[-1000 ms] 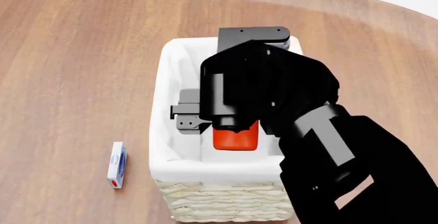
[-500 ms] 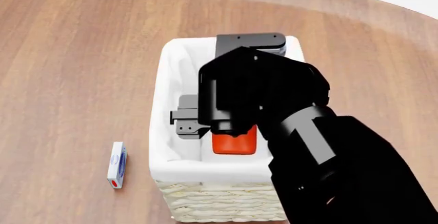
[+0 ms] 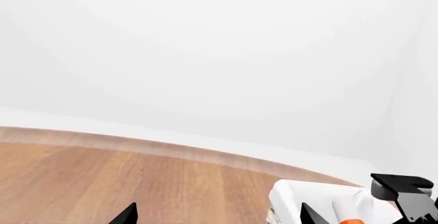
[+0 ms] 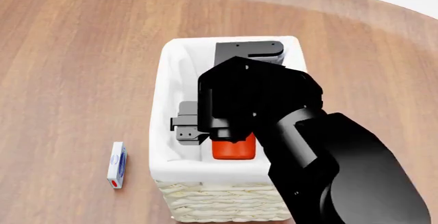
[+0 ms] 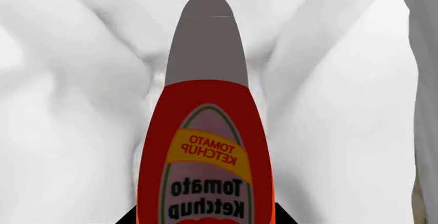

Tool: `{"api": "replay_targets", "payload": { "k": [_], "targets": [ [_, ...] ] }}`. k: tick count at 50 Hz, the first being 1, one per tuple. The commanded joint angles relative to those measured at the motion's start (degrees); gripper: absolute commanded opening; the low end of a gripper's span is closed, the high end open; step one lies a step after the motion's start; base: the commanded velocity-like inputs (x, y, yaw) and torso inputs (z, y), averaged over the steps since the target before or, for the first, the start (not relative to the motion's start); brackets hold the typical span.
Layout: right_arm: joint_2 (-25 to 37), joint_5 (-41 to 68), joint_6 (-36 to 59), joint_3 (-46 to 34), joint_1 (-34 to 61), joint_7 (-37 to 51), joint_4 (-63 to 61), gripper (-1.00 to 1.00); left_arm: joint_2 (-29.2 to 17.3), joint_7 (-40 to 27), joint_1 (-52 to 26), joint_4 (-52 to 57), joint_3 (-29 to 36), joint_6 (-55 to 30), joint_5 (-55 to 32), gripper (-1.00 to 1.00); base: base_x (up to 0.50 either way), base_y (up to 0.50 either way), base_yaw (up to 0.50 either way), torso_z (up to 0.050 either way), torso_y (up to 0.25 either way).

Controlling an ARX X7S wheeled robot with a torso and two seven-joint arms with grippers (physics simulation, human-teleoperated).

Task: Pick up the ketchup, and put it in the basket.

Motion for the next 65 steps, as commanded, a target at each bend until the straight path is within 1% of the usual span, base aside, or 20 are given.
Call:
{"api": "replay_targets", "payload": {
  "k": [1,9,14,15,34,43,49,50,51,52,56,65],
  "targets": [
    [-0.1,3.4,-2.1,-6.1,0.7,-1.6,-0.6,-1.0,0.0,0.1,0.1,-0.1,-0.2,0.1,-0.1,1.0,0.0,0.0,0.0,0.0,0.0],
    [-0.1,5.2,-3.1,-7.8,1.1,-2.4,-1.0,-1.0,-0.1,-0.1,0.3,0.2,-0.3,0.0,-0.2,1.0,0.0,0.0,0.0,0.0,0.001],
    [-0.1,5.7,-4.8,-8.0,1.1,-4.5,-1.1,-1.0,0.0,0.0,0.2,0.1,-0.2,0.0,-0.2,1.0,0.0,0.0,0.0,0.0,0.0],
    [-0.1,5.7,-5.1,-8.1,1.1,-4.8,-1.0,1.0,0.0,0.1,0.2,0.0,-0.2,0.0,-0.2,1.0,0.0,0.0,0.0,0.0,0.0],
    [-0.1,6.2,-4.7,-9.5,1.8,-4.6,-1.4,1.0,0.3,0.5,-0.2,-0.4,0.1,0.1,-0.2,1.0,0.0,0.0,0.0,0.0,0.0],
    [0.4,7.6,-4.6,-8.6,2.2,-3.5,-2.3,1.0,0.6,0.6,-0.5,-0.4,0.6,-0.2,0.1,1.0,0.0,0.0,0.0,0.0,0.0],
    [4.1,9.0,-6.2,-6.7,2.6,1.7,-9.7,1.0,0.5,0.5,-0.6,-0.3,0.8,-0.4,0.1,1.0,0.0,0.0,0.0,0.0,0.0],
    [5.7,9.5,-7.0,-6.0,2.7,3.4,-13.1,1.0,0.5,0.5,-0.7,-0.3,0.8,-0.4,0.2,1.0,0.0,0.0,0.0,0.0,0.0],
    [6.0,9.6,-7.1,-5.9,2.7,3.8,-13.6,1.0,0.5,0.5,-0.7,-0.3,0.8,-0.4,0.2,1.0,0.0,0.0,0.0,0.0,0.0],
    [7.9,10.4,-8.1,-4.8,2.8,6.2,-17.6,1.0,0.8,0.7,-1.1,-0.5,1.4,-0.6,0.6,1.0,0.0,0.0,0.0,0.0,0.0],
    [11.1,11.5,-9.8,-3.2,2.9,10.2,-24.5,1.0,0.7,0.4,-1.3,-0.2,1.6,-1.0,0.6,1.0,0.0,0.0,0.0,0.0,0.0],
    [17.2,12.7,-12.7,-0.5,3.3,16.0,-37.0,1.0,0.6,0.1,-1.5,0.4,2.0,-1.4,0.7,1.0,0.0,0.0,0.0,0.0,0.0]
  ]
}}
